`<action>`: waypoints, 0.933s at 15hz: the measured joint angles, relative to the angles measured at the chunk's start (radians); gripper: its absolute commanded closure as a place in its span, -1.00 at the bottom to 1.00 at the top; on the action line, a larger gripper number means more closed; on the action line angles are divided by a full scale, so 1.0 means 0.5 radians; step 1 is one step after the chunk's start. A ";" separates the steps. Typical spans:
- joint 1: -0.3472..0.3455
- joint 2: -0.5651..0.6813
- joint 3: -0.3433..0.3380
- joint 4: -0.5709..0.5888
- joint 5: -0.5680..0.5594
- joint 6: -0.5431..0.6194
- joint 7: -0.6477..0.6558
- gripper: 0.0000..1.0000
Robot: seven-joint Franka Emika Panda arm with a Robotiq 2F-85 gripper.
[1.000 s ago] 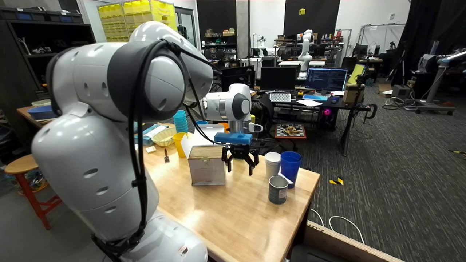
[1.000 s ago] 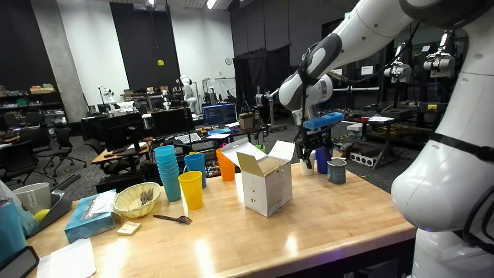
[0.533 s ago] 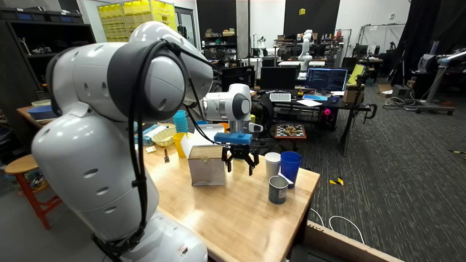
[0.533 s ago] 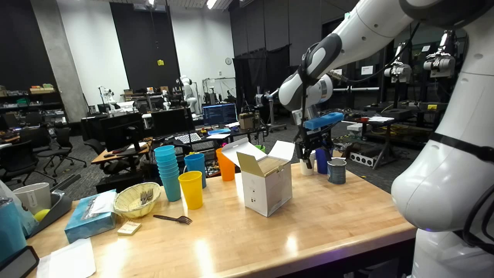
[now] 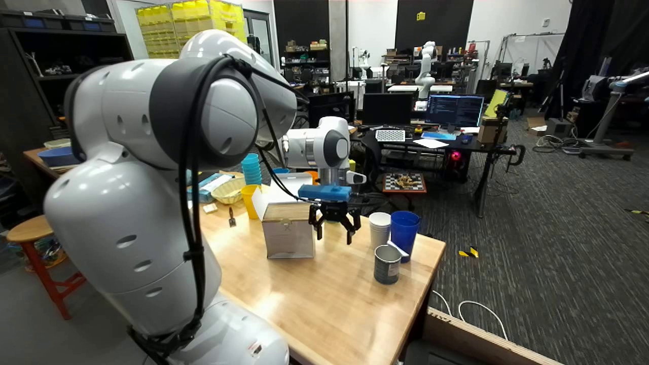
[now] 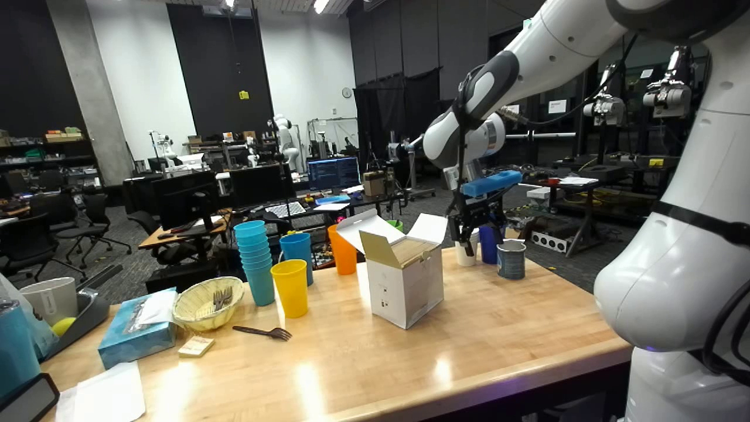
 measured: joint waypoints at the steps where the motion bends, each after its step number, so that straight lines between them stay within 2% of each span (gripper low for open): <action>1: 0.000 0.000 0.000 0.000 0.000 0.000 0.000 -1.00; 7: 0.060 0.008 0.017 0.007 0.047 0.013 0.033 -1.00; 14: 0.230 -0.082 0.177 0.059 0.080 0.091 0.408 -1.00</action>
